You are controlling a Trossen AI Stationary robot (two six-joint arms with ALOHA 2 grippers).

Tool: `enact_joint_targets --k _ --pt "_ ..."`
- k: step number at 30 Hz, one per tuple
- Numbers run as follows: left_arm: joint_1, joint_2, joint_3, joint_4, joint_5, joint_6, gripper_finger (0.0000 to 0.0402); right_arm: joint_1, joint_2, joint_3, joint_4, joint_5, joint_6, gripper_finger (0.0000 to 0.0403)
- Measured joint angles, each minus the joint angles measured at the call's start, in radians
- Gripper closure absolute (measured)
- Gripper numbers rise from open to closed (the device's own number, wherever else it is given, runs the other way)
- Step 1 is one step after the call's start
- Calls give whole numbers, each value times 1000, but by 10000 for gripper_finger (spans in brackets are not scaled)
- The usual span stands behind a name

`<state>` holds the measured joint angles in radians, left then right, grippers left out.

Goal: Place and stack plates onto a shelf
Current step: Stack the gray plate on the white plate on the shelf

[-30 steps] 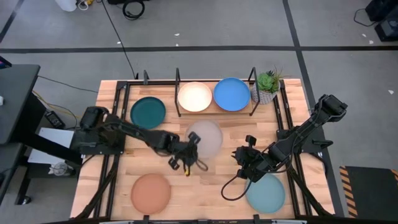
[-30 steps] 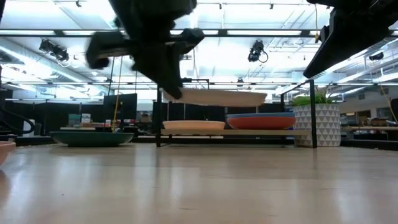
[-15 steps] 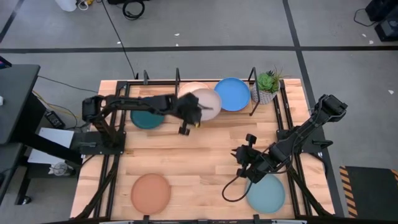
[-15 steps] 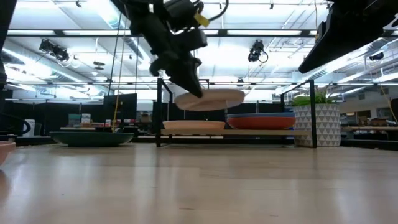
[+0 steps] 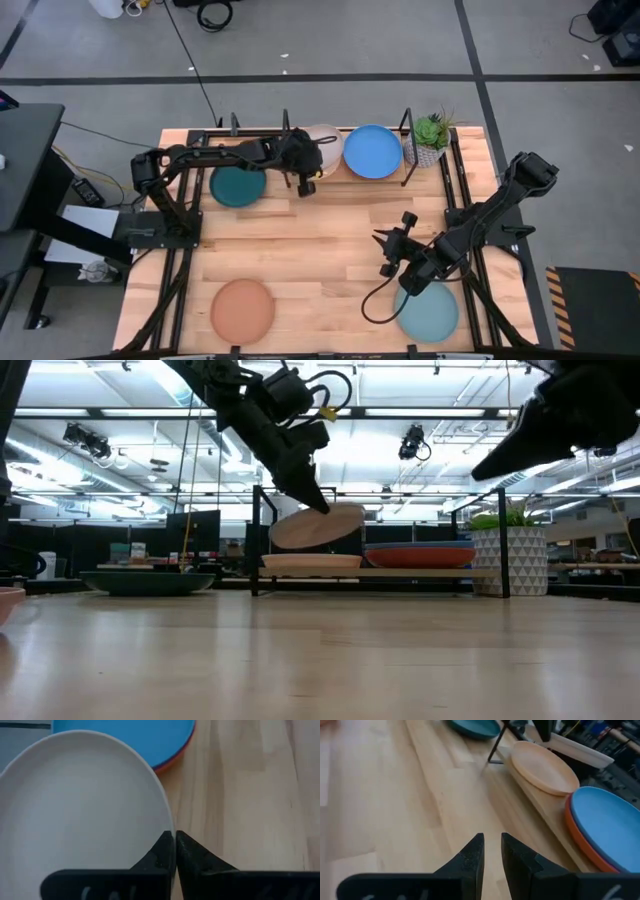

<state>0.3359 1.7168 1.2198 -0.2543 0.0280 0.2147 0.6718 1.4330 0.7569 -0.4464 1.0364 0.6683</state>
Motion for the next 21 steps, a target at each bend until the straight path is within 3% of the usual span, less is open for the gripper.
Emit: enact_joint_targets --k 8,14,21 --pt "-2 15 0 6 -34 -12 387 -31 0 -145 232 56 -62 331" --pt "-29 26 0 -42 -69 133 387 -31 0 -249 382 71 -85 331" --pt "-55 26 0 -122 -98 283 387 -31 -3 -260 453 70 -205 331"
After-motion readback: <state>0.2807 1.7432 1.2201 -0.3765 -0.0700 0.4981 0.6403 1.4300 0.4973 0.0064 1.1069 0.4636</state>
